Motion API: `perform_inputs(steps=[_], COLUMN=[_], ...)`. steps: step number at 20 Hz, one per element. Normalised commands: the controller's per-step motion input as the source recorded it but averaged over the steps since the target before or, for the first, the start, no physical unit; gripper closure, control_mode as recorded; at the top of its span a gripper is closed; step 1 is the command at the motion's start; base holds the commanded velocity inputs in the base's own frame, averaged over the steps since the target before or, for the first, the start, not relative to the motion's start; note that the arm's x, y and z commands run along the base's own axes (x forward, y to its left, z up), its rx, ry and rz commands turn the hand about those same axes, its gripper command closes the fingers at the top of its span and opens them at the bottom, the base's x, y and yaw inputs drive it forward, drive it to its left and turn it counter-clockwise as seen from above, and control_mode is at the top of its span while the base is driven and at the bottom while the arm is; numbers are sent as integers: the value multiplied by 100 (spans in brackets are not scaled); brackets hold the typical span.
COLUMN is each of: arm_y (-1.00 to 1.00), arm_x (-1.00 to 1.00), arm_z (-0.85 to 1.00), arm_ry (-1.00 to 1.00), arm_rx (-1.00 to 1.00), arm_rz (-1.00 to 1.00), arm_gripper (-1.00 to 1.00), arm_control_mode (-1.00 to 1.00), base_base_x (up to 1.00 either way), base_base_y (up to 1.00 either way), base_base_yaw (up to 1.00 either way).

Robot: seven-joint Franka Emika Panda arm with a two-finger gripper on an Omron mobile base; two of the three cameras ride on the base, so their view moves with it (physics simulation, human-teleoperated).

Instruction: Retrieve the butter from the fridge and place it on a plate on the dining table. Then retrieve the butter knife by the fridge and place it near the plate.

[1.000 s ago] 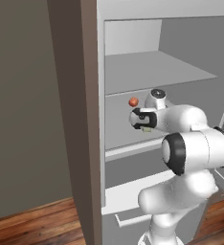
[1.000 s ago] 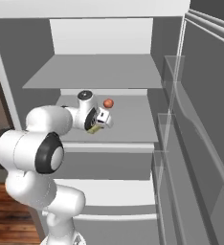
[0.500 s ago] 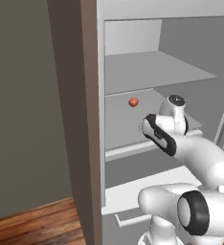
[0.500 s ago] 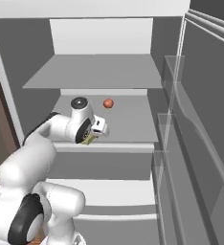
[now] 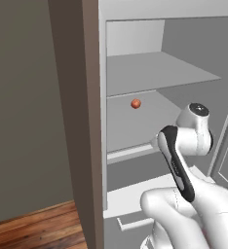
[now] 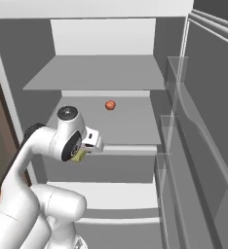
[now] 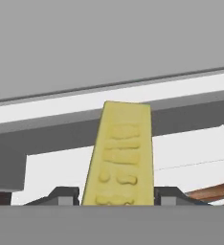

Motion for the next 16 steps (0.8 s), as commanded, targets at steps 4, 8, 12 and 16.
perform_inputs(steps=[4,8,12,16], arm_y=[0,0,3,6], arm_x=[-100,-87,-62,-25], arm_z=[37,43,38,45], arm_ry=[10,12,13,20], arm_rx=[0,0,-5,-4], arm_rz=[0,0,0,0], arm_gripper=[100,100,100,100], arm_control_mode=[-100,-100,-100,-100], base_base_x=[0,0,0,0], base_base_y=[0,0,0,0], base_base_yaw=[0,0,0,0])
